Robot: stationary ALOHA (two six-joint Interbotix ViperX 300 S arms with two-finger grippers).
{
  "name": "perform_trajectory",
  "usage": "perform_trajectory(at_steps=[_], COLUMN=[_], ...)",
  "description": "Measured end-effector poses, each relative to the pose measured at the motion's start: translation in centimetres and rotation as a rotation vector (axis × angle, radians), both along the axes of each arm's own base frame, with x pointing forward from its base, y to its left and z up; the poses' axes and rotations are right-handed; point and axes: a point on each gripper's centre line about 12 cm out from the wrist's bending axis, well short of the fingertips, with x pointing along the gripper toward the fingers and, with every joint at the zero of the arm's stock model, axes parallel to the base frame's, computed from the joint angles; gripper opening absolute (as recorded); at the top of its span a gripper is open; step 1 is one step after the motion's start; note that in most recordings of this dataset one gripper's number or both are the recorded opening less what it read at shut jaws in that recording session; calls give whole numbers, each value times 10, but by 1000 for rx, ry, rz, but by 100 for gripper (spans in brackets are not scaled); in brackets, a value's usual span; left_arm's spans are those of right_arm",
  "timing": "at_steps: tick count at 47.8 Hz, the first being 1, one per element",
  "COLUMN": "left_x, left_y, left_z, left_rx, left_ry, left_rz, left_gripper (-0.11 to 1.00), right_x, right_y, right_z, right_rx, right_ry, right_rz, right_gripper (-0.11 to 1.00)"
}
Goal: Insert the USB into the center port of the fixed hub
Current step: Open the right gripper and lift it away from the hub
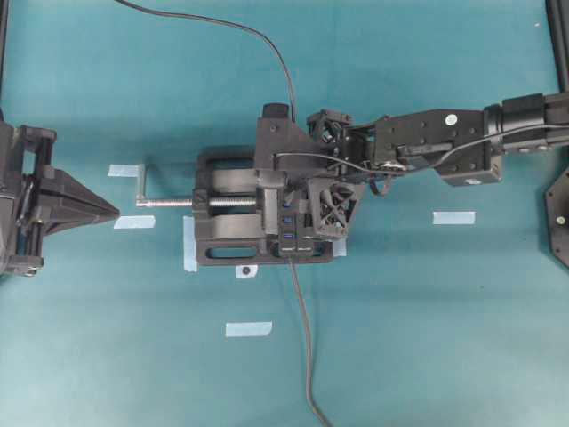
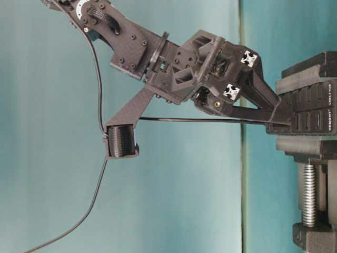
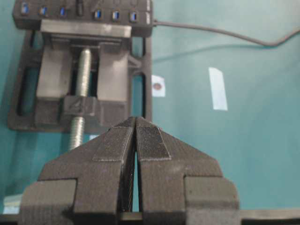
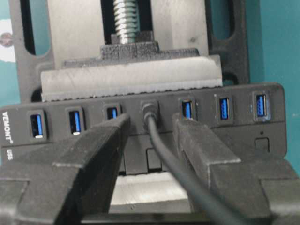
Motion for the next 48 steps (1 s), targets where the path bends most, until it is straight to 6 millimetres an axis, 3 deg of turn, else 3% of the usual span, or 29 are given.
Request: perform_trajectory(at_steps=[48], left_x=[0], left_y=[0], left_z=[0], left_rx=[-10], left_ry=[0], left_rz=[3], left_gripper=[0], right_x=[-6], right_y=[1], right_z=[25], right_rx=[-5], right_ry=[-58], right_rz=[2], right_gripper=[59])
